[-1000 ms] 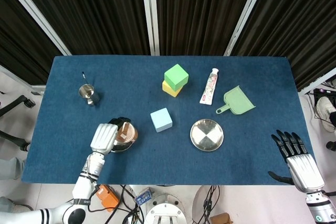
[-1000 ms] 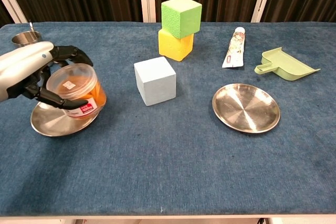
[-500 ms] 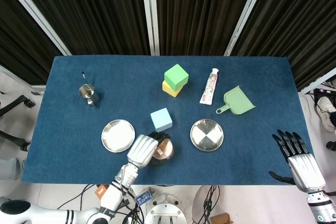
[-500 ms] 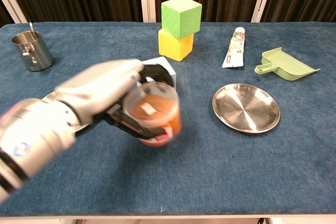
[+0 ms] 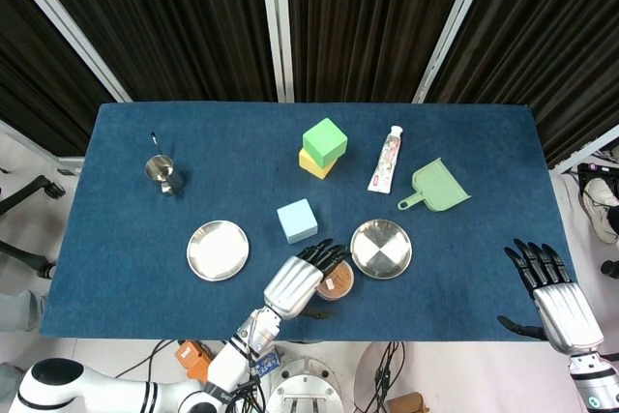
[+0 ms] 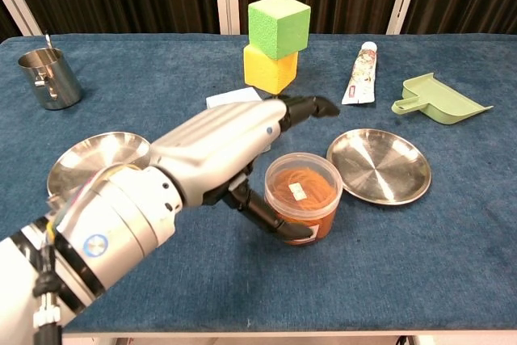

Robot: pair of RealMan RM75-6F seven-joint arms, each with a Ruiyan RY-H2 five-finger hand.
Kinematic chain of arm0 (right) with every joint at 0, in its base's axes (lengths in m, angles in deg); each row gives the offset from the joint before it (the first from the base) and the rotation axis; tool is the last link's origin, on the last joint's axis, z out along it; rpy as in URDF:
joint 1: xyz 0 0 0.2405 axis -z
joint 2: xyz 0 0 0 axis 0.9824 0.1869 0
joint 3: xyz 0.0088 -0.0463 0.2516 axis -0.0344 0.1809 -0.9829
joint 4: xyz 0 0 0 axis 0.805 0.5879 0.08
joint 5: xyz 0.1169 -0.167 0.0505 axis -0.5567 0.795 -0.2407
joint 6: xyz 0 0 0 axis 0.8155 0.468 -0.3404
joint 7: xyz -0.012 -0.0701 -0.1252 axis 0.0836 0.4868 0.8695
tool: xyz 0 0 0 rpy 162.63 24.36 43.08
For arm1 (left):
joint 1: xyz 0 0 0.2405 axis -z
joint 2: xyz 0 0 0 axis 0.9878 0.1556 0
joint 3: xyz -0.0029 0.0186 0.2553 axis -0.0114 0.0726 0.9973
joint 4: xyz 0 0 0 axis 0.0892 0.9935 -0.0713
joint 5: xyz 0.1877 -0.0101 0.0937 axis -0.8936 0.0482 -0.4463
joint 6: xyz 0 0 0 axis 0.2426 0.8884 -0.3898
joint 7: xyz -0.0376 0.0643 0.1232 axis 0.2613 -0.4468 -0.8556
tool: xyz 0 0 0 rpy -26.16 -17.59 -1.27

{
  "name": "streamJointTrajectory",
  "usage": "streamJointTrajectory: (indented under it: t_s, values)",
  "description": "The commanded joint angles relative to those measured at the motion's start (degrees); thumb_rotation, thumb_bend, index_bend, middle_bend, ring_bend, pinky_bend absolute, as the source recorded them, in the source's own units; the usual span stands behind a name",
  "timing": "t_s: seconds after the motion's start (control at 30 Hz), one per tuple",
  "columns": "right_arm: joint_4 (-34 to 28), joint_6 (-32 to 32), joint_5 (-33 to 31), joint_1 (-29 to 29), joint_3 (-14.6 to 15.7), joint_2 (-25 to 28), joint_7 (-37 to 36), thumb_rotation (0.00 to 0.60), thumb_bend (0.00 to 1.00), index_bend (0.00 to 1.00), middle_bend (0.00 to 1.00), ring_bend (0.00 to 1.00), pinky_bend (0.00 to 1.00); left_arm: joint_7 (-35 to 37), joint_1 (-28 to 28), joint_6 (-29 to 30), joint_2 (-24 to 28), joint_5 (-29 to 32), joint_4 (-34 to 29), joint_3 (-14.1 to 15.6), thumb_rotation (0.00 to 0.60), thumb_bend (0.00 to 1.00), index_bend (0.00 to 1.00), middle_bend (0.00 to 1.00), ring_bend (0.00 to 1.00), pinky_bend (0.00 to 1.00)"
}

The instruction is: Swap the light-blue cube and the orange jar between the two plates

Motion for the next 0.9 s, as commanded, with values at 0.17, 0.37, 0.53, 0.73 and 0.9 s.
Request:
streamJointTrajectory:
  t_s: [0.17, 0.37, 0.53, 0.73, 0.9]
  values:
    - [0.0, -0.1, 0.1, 0.3, -0.3, 0.2, -0.5, 0.522, 0.2, 0.0, 0.0, 0.0, 0.0, 3.0, 1.3, 1.1, 3.6, 1.4, -6.0, -6.2, 0.583, 0.0, 0.11, 0.1, 0.05, 0.18]
    - [-0.3, -0.6, 0.6, 0.2, -0.4, 0.2, -0.2, 0.521, 0.2, 0.0, 0.0, 0.0, 0.0, 0.3, 5.0, 0.1, 0.4, 8.5, 4.4, -13.8, 0.588, 0.06, 0.11, 0.1, 0.05, 0.17]
    - [-0.4, -1.4, 0.2, 0.1, -0.6, 0.6, -0.7, 0.52, 0.2, 0.0, 0.0, 0.0, 0.0, -0.9, 8.3, -3.0, -2.3, 16.1, 12.2, -16.9, 0.577, 0.05, 0.11, 0.1, 0.05, 0.14]
    - [-0.4, -1.8, 0.3, 0.0, -0.7, 1.1, -1.8, 0.52, 0.2, 0.0, 0.0, 0.0, 0.0, -2.9, 10.6, -5.1, -3.3, 21.5, 15.6, -16.8, 0.529, 0.0, 0.11, 0.1, 0.05, 0.08]
    - [-0.3, -1.4, 0.7, 0.3, -0.7, 1.4, -2.5, 0.519, 0.2, 0.0, 0.0, 0.0, 0.0, -6.4, 11.8, -4.4, -3.7, 25.7, 16.9, -16.8, 0.574, 0.02, 0.14, 0.13, 0.11, 0.16]
